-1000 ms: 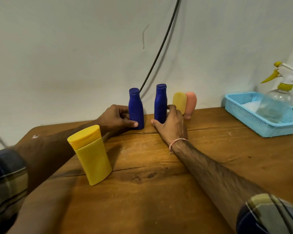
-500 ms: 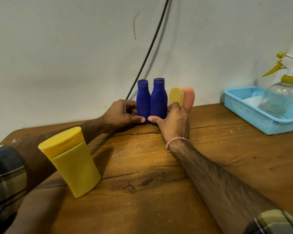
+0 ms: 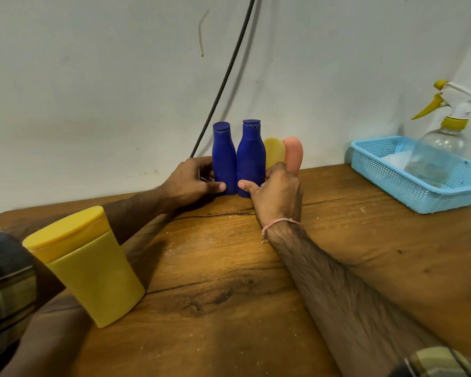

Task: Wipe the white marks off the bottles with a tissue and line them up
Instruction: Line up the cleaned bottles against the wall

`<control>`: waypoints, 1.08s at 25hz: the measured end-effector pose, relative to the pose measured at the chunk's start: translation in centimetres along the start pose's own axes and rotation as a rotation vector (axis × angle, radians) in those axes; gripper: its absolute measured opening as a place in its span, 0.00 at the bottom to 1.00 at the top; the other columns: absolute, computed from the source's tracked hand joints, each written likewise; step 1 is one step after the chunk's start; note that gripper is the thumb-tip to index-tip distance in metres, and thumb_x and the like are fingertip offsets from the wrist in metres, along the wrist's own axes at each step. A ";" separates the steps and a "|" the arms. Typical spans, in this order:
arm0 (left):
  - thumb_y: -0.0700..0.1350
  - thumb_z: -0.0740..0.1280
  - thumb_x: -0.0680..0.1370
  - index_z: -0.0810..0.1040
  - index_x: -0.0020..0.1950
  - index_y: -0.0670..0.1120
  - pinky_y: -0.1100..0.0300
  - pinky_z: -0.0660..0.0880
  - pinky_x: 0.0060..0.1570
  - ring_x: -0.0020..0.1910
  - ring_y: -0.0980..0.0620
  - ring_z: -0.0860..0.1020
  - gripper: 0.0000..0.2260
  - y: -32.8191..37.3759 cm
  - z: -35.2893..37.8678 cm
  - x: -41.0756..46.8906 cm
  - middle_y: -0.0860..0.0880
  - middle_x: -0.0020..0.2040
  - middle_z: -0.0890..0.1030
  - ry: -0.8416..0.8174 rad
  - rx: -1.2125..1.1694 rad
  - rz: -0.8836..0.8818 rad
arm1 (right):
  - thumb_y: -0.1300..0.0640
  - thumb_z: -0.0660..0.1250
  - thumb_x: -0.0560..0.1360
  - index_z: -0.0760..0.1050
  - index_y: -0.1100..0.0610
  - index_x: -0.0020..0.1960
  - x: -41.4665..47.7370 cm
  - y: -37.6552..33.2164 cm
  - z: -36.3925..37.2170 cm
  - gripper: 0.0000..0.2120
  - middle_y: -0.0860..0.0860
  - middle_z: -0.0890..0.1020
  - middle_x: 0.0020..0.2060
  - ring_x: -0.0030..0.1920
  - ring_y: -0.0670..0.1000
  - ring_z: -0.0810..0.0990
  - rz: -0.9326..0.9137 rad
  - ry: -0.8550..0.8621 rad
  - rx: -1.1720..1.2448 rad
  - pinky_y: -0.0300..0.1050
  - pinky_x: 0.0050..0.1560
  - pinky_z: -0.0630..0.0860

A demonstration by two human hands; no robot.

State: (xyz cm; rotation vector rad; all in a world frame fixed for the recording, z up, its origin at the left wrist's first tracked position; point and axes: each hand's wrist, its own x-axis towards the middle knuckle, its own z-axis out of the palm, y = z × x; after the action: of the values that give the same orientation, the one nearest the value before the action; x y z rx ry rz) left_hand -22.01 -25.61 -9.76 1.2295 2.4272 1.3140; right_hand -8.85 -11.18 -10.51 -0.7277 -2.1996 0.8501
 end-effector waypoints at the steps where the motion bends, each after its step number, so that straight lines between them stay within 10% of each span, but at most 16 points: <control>1: 0.44 0.75 0.77 0.79 0.64 0.47 0.53 0.80 0.55 0.53 0.50 0.82 0.17 -0.2 0.0 -0.1 0.50 0.55 0.85 0.017 -0.007 0.001 | 0.42 0.77 0.70 0.73 0.56 0.60 0.0 0.0 0.0 0.27 0.54 0.83 0.53 0.54 0.54 0.83 0.002 0.003 0.000 0.48 0.48 0.82; 27: 0.39 0.76 0.74 0.78 0.64 0.45 0.55 0.81 0.58 0.55 0.52 0.84 0.19 0.3 0.7 -1.1 0.47 0.56 0.85 0.022 -0.203 -0.062 | 0.50 0.75 0.75 0.80 0.58 0.56 -0.2 0.3 -0.5 0.15 0.55 0.83 0.52 0.53 0.55 0.83 0.056 0.028 0.006 0.48 0.49 0.83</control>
State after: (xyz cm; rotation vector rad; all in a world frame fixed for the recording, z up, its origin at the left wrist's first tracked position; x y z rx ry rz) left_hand -20.80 -25.85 -10.24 1.0854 2.2591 1.5194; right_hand -8.32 -10.95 -10.50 -0.7970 -2.1598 0.8688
